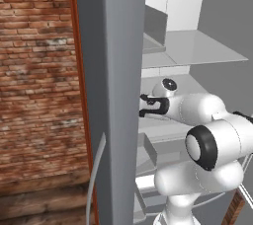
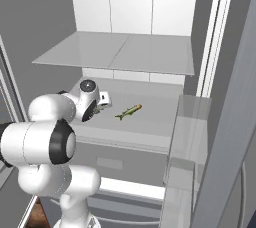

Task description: Retrieve the bottle and the shaker from the cabinet and place them next to the mixing bowl on the counter. Then add garlic from the fridge to the mixing bowl.

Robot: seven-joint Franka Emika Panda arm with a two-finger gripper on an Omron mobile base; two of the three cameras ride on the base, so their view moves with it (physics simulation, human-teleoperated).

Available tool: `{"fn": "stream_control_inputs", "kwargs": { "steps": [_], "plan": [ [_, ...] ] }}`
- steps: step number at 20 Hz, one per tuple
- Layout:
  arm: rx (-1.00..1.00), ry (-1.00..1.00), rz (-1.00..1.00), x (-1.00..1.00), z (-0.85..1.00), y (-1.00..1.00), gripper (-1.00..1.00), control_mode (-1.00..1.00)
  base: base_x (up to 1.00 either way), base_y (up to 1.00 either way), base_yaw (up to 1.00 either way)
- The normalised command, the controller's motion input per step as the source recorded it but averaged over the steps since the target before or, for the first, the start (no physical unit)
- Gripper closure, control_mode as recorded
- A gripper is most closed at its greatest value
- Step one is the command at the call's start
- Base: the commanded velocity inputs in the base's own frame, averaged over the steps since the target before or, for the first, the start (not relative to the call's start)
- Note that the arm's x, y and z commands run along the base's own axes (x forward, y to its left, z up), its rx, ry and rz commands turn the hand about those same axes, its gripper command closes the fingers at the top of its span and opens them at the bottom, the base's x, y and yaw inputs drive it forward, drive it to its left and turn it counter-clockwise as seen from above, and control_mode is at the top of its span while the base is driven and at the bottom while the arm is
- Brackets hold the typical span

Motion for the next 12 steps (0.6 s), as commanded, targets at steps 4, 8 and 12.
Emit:
{"fn": "stream_control_inputs", "kwargs": {
  "steps": [4, 8, 12],
  "plan": [
    [0.0, 0.0, 0.0, 0.36, -0.14, 0.0, -1.0, -1.0, 0.0, 0.0, 0.0],
    [0.0, 0.0, 0.0, 0.34, -0.08, 0.0, -1.0, -1.0, 0.0, 0.0, 0.0],
    [0.0, 0.0, 0.0, 0.31, -0.09, 0.0, -1.0, -1.0, 0.0, 0.0, 0.0]
  ]
}}
